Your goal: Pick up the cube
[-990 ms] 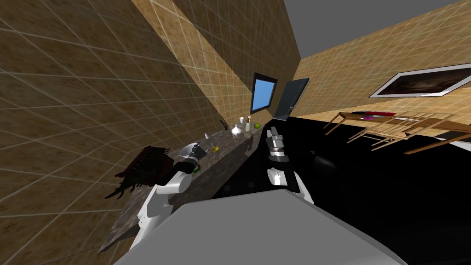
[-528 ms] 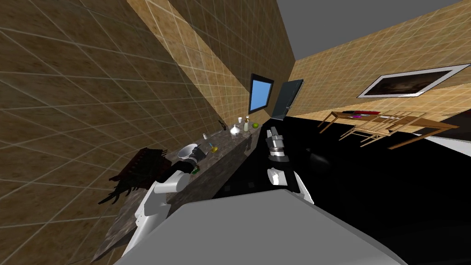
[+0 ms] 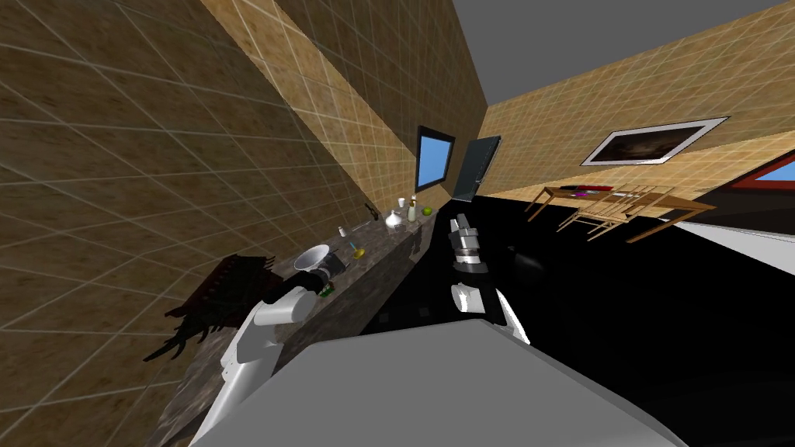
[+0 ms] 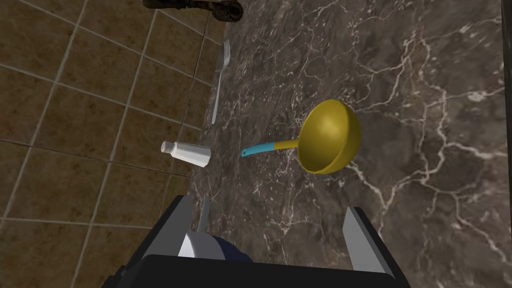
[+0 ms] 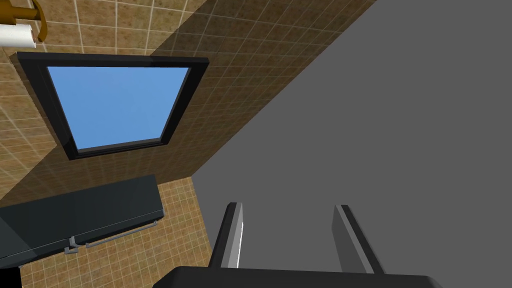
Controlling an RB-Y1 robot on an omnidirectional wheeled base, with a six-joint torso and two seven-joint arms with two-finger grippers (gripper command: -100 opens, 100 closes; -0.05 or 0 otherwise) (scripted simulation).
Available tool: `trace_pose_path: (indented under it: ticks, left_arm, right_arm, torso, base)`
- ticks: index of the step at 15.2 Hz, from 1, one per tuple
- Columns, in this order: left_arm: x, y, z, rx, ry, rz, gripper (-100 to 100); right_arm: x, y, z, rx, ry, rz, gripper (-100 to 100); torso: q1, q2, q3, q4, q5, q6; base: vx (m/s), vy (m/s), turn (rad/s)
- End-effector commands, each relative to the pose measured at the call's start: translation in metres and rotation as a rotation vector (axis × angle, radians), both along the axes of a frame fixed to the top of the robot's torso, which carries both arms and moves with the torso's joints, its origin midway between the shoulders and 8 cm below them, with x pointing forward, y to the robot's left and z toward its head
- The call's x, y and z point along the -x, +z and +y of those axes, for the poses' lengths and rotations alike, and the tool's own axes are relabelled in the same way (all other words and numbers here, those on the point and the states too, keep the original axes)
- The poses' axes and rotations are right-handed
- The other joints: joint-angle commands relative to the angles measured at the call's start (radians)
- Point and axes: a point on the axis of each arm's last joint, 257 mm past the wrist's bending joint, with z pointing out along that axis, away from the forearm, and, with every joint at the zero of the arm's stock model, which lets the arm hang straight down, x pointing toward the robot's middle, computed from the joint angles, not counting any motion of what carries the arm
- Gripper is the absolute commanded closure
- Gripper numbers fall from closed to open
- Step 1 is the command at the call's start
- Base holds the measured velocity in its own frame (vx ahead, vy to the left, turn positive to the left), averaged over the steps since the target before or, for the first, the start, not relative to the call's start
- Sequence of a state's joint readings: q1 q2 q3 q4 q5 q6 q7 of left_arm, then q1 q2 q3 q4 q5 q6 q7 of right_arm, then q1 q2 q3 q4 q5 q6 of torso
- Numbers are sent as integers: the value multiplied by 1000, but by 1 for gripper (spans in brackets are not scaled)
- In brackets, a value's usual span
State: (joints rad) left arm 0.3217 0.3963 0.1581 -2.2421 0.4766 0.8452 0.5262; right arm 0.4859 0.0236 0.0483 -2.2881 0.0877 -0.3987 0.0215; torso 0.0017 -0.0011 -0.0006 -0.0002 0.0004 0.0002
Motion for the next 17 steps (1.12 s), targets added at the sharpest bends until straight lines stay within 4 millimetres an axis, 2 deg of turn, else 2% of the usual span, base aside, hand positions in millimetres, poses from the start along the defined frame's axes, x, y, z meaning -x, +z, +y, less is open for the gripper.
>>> trace_pose_path:
  ticks: [1,3,4,7,8,11,12,15,16,17]
  left_arm:
    - [5,-9,6,16,14,49,-100]
    - [9,-17,6,15,14,83,-100]
    - [12,-22,16,36,36,114,-100]
    - [20,-32,16,34,37,165,-100]
    - [24,-37,27,55,62,197,-100]
    - [32,-47,27,53,63,246,-100]
    - [36,-50,39,73,89,275,-100]
    - [45,-60,38,71,91,326,-100]
    - [51,-64,50,90,120,360,-100]
    - [55,-68,50,89,121,383,-100]
  right_arm:
    - [0,0,0,0,0,0,0]
    - [0,0,0,0,0,0,0]
    - [0,0,0,0,0,0,0]
    - [0,0,0,0,0,0,0]
    - [0,0,0,0,0,0,0]
    - [0,0,0,0,0,0,0]
    - [0,0,0,0,0,0,0]
    - [0,0,0,0,0,0,0]
    - [0,0,0,0,0,0,0]
    - [0,0,0,0,0,0,0]
  torso:
    - [0,0,0,0,0,0]
    - [0,0,0,0,0,0]
    - [0,0,0,0,0,-1]
    - [0,0,0,0,0,0]
    - [0,0,0,0,0,-1]
    - [0,-1,0,0,0,0]
    - [0,-1,0,0,0,-1]
    - [0,-1,0,0,0,0]
    - [0,-1,0,0,0,-1]
    - [0,-1,-1,0,0,0]
  base:
    - [-7,7,-131]
    - [-3,4,-21]
    - [-5,1,-122]
    - [-3,4,-61]
    - [0,0,-102]
    - [0,2,-60]
    - [3,0,-100]
    - [2,2,-54]
    - [6,0,-68]
    - [8,1,-116]
